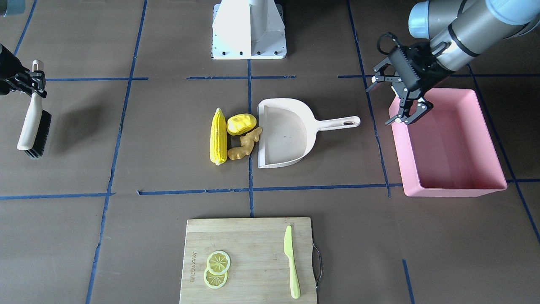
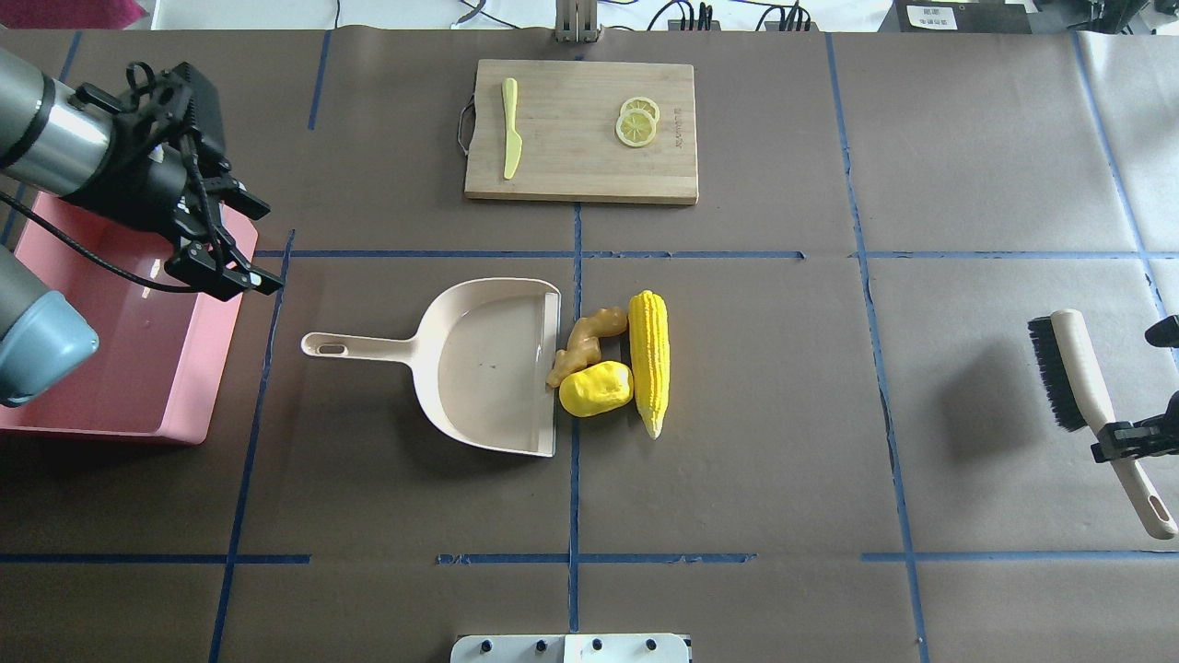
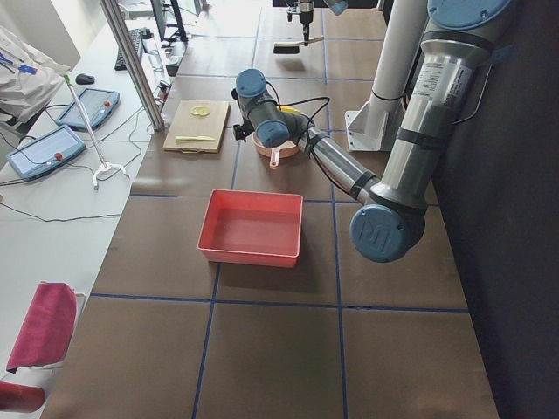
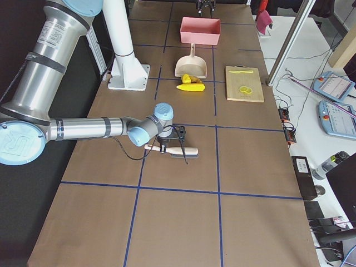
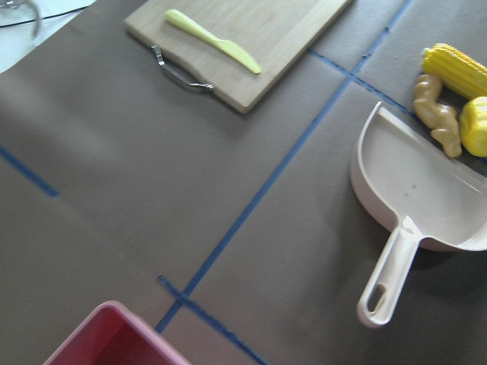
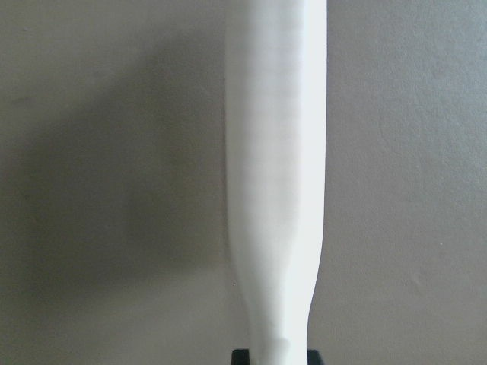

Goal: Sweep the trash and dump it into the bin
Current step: 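Move the left gripper to the beige dustpan handle and grasp it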

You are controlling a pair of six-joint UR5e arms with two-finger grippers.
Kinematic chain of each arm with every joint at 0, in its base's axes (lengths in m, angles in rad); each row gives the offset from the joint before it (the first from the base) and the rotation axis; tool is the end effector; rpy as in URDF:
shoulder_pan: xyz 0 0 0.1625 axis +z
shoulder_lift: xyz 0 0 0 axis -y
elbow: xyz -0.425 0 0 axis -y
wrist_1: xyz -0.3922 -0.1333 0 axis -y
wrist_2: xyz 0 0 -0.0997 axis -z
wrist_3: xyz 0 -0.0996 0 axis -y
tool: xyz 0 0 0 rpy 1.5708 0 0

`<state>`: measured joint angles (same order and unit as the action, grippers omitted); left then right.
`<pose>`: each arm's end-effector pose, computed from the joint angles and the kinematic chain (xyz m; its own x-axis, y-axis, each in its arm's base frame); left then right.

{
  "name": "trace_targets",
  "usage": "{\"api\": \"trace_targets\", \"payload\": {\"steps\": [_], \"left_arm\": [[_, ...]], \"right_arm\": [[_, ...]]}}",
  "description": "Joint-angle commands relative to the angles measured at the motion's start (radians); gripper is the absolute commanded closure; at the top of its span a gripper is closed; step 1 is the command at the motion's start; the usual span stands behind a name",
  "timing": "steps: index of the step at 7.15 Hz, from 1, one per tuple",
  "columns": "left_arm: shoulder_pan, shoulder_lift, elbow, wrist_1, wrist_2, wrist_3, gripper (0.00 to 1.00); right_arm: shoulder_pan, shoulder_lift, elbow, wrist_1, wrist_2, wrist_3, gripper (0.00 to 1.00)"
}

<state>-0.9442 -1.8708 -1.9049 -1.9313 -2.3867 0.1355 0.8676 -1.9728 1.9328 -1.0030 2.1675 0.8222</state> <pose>0.2751 -0.4837 0.2897 0.1519 0.9479 -0.2799 -0.3431 0.3162 0.8845 -0.1694 -0.3194 0.5903 0.7142 -0.0282 0.6994 0.0520 0.9986 -0.0129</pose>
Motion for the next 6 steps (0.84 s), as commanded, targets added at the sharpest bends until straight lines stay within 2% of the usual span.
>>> {"api": "trace_targets", "payload": {"steps": [1, 3, 6], "left_arm": [[0.106, -0.024, 0.024, 0.0, 0.068, 0.112, 0.0], [0.212, -0.036, 0.049, -0.009, 0.215, 0.118, 0.0], [0.251, -0.047, 0.118, -0.055, 0.222, 0.119, 0.0]], "right_arm": [[0.001, 0.0, -0.002, 0.001, 0.0, 0.0, 1.0], [0.001, 0.002, -0.002, 0.001, 0.0, 0.0, 1.0], [-0.001, 0.003, -0.005, 0.001, 0.0, 0.0, 1.0]]}}
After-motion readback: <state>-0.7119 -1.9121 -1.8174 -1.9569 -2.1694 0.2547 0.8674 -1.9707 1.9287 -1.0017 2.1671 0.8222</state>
